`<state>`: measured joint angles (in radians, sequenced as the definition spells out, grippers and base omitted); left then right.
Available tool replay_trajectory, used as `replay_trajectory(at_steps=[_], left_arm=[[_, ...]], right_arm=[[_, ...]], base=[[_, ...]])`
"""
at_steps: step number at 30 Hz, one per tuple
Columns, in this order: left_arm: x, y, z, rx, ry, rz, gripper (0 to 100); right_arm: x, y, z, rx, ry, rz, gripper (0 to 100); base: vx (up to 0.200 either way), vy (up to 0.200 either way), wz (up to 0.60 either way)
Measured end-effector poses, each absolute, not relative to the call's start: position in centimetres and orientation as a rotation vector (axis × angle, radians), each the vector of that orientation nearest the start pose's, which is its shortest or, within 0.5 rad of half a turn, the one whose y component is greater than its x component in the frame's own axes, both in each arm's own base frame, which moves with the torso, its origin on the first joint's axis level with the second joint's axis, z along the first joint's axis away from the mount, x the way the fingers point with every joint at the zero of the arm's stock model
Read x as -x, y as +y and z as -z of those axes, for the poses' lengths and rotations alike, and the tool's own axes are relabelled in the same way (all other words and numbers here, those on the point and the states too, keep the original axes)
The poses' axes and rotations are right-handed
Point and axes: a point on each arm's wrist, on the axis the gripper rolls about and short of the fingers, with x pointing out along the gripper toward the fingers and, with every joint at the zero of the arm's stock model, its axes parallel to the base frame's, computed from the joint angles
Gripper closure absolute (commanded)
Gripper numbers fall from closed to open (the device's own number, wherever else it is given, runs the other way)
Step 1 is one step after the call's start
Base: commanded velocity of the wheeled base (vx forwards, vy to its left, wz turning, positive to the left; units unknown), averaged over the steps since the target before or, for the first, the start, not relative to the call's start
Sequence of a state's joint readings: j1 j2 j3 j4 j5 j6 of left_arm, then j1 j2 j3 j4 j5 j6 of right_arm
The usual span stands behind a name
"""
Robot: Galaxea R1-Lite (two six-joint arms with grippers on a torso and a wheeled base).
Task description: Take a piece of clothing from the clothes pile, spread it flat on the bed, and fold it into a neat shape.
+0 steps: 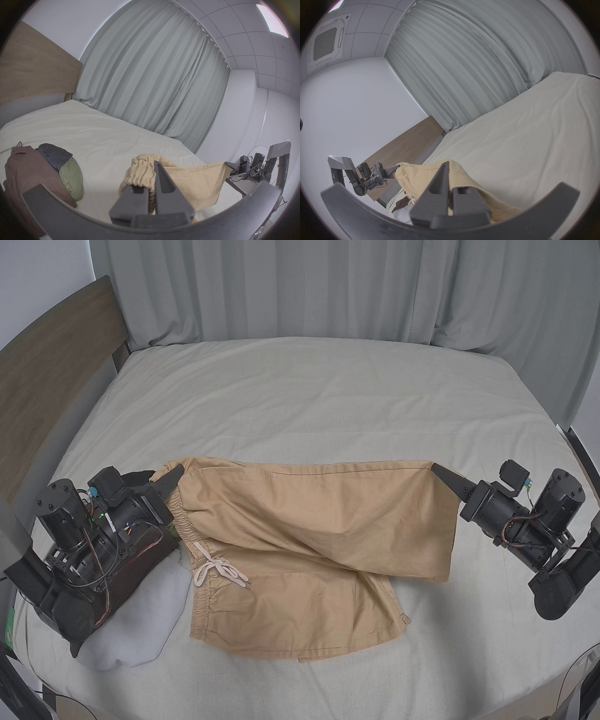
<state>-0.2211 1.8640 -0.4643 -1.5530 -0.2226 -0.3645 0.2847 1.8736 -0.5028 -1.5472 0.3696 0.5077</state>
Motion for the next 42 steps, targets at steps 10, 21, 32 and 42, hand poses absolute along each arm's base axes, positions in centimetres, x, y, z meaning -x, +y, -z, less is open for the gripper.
replay_trajectory(at_steps=[10,21,32,42], left_arm=[[-28.5,-6.5,-14.3,0.357,-0.075,0.452,100],[-28.7,-6.2,-14.3,0.356,-0.078,0.442,100],[-29.2,-5.2,-14.3,0.354,-0.086,0.408,100],[-29.3,-5.1,-14.1,0.354,-0.082,0.404,100]], right_arm=[[-28.5,8.6,-14.8,-0.478,-0.012,-0.676,100],[-28.8,7.9,-14.6,-0.474,-0.011,-0.661,100],[-29.1,7.4,-14.6,-0.471,-0.015,-0.646,100],[-29.2,7.3,-14.3,-0.449,-0.014,-0.640,100]], base=[[0.000,0.000,0.00],[0.000,0.000,0.00],[0.000,0.000,0.00],[0.000,0.000,0.00]])
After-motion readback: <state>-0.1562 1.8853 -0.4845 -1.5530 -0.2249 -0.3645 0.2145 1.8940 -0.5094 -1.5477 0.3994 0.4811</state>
